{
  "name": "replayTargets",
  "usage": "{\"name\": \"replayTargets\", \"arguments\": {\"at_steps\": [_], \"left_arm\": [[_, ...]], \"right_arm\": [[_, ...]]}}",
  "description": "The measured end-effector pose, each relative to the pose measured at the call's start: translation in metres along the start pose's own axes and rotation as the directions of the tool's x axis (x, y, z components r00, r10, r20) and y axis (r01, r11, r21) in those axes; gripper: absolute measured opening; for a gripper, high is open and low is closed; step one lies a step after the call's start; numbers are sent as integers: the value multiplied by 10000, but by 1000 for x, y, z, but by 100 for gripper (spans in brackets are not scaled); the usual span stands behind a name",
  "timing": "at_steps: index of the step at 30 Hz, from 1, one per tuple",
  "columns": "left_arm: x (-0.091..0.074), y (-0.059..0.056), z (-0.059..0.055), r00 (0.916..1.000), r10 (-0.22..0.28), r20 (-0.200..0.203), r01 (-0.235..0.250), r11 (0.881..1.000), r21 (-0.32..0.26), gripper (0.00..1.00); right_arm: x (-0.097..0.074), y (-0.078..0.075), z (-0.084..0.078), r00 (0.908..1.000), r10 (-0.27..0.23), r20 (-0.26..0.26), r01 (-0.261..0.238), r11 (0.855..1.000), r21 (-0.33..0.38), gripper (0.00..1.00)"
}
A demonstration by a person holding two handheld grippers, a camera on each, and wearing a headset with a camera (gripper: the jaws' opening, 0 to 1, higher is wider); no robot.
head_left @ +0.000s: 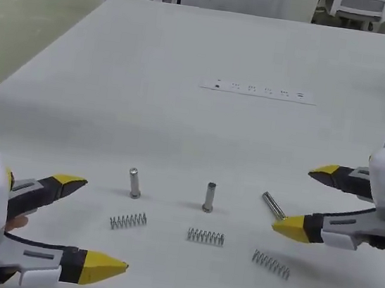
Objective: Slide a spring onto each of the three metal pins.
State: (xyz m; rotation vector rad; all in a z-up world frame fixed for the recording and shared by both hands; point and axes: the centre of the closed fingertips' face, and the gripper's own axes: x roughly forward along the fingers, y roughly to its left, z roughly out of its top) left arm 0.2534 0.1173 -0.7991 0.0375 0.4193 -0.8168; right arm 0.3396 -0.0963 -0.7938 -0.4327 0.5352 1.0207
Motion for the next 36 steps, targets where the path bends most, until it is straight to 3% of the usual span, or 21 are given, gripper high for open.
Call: {"name": "replayTargets", "arguments": {"at_steps": [12,26,36], "left_arm": [[3,-1,0,10000,-22,-5,22,10000,-21,94],[4,-1,-2,10000,-24,-60,24,10000,-62,93],[3,0,-2,10000,-28,-87,27,10000,-89,93]], "right_arm": [[18,-13,-5,9975,-154,-688,176,9994,314,56],[38,-18,-18,9836,-133,-1799,244,9979,596,38],[49,-19,-26,9746,-71,-2238,286,9953,930,27]]}}
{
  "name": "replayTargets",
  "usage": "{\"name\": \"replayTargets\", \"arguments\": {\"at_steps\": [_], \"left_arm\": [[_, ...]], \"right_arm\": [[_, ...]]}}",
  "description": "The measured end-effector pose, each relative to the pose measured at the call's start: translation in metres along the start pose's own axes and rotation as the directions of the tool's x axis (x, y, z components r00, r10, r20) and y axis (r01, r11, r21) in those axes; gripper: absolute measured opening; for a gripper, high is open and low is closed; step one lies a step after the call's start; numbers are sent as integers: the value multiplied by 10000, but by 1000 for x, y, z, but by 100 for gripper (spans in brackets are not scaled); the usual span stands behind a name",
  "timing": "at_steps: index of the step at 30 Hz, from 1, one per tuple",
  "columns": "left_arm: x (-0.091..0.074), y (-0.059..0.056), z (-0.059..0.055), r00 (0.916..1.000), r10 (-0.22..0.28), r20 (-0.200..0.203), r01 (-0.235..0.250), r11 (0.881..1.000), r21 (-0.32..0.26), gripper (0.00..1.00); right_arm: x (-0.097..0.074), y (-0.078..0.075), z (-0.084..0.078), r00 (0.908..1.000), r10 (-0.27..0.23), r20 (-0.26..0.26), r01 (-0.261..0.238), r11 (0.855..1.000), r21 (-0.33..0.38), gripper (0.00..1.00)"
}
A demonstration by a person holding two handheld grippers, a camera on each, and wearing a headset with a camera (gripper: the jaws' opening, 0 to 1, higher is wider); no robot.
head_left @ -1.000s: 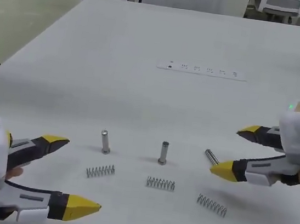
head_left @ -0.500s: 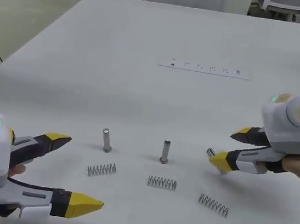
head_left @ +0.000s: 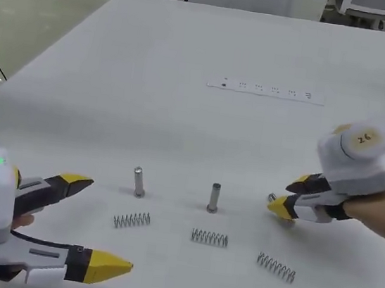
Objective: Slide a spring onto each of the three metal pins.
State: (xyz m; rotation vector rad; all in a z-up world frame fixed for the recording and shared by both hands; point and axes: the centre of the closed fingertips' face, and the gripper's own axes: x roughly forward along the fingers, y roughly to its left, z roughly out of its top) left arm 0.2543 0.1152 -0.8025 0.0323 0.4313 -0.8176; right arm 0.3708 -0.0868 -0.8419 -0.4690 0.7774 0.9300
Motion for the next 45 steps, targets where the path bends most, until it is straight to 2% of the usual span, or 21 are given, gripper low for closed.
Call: {"name": "replayTargets", "arguments": {"at_steps": [17,28,36,45], "left_arm": [[2,-1,-1,10000,-81,-8,81,10000,-41,92],[1,0,-1,10000,-98,19,98,9999,-42,92],[2,1,-2,9999,-111,30,111,9999,-67,92],[0,3,-1,9999,-63,122,64,9999,-78,92]], "right_arm": [[11,-3,-2,9979,-162,-630,197,9983,549,13],[15,-2,-3,9963,-150,-847,242,9938,1087,10],[16,-2,-4,9937,-329,-1072,464,9910,1255,8],[12,2,-3,9940,-287,-1051,435,9889,1418,6]]}}
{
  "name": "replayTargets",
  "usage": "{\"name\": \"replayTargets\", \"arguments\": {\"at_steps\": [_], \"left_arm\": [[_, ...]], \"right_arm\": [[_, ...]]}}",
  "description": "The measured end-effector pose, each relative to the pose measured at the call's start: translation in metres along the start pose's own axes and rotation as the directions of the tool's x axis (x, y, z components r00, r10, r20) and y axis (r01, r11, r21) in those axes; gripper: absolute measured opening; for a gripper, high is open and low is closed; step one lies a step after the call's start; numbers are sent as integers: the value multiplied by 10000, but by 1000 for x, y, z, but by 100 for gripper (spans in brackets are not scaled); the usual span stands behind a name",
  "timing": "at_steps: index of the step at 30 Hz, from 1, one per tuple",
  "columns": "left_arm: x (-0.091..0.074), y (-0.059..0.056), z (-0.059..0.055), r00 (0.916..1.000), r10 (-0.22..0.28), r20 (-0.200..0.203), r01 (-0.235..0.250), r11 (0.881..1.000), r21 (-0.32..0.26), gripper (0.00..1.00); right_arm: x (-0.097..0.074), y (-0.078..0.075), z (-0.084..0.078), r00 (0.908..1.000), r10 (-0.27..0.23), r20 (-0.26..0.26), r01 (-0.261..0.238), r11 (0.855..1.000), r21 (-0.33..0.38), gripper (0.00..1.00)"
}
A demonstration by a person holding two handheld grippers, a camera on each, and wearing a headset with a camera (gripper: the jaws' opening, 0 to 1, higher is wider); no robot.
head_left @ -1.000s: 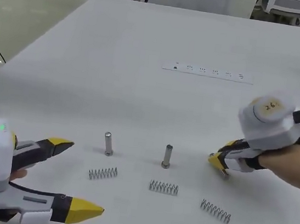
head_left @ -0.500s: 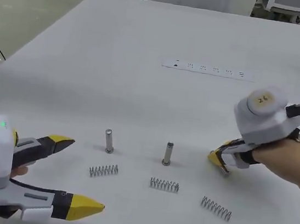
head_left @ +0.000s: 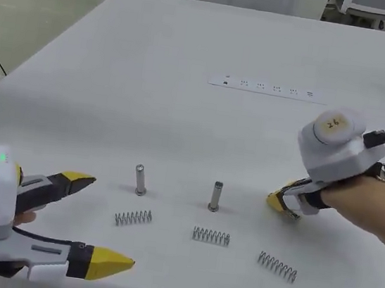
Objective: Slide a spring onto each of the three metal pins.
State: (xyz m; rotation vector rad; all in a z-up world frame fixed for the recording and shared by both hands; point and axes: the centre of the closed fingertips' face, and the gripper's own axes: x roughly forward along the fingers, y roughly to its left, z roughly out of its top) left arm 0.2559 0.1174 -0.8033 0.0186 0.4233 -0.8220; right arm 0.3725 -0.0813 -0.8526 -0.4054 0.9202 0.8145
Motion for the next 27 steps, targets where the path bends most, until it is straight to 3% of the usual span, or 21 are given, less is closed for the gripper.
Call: {"name": "replayTargets", "arguments": {"at_steps": [27], "left_arm": [[-5,-2,5,9999,31,106,-33,9999,146,91]], "right_arm": [[-32,7,10,9972,-106,739,106,9999,8,6]]}}
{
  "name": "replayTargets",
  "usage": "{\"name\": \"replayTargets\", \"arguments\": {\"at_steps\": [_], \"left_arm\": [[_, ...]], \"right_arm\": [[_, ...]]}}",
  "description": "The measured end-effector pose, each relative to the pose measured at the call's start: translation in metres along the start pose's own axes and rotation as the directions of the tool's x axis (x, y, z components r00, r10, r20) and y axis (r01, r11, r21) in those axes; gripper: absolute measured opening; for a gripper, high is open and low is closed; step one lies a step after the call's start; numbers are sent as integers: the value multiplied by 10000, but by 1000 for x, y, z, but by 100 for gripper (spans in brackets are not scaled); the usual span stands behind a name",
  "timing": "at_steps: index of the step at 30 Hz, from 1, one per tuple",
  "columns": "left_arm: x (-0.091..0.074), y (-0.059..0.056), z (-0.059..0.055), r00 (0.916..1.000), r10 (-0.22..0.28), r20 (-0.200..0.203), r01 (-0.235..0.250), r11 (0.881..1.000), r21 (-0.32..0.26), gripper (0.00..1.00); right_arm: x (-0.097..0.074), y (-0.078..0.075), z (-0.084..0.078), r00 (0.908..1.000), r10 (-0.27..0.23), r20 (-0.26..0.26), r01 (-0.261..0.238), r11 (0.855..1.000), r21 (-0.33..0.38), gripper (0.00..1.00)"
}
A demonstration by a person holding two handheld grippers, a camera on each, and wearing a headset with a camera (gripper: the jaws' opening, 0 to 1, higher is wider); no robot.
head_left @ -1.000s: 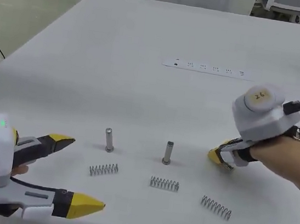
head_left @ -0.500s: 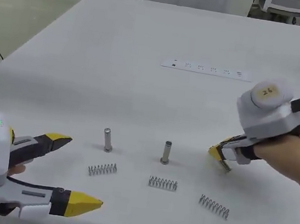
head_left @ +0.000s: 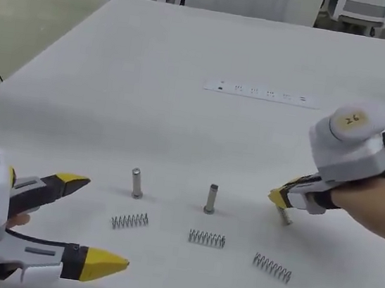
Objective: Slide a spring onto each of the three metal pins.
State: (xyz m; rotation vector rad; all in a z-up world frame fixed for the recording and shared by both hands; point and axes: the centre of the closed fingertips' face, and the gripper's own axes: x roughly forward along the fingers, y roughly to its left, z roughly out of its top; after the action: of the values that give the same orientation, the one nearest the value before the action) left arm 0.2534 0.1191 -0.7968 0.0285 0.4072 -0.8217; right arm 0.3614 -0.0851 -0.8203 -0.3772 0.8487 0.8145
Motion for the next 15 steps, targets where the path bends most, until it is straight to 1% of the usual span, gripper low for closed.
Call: {"name": "replayTargets", "arguments": {"at_steps": [7,15], "left_arm": [[-2,-1,4,10000,1,12,-1,10000,89,91],[-4,-3,4,10000,-6,0,6,9999,136,91]], "right_arm": [[-5,0,2,9999,-93,135,94,9999,-52,6],[-10,0,0,9996,-133,236,133,9999,14,6]]}}
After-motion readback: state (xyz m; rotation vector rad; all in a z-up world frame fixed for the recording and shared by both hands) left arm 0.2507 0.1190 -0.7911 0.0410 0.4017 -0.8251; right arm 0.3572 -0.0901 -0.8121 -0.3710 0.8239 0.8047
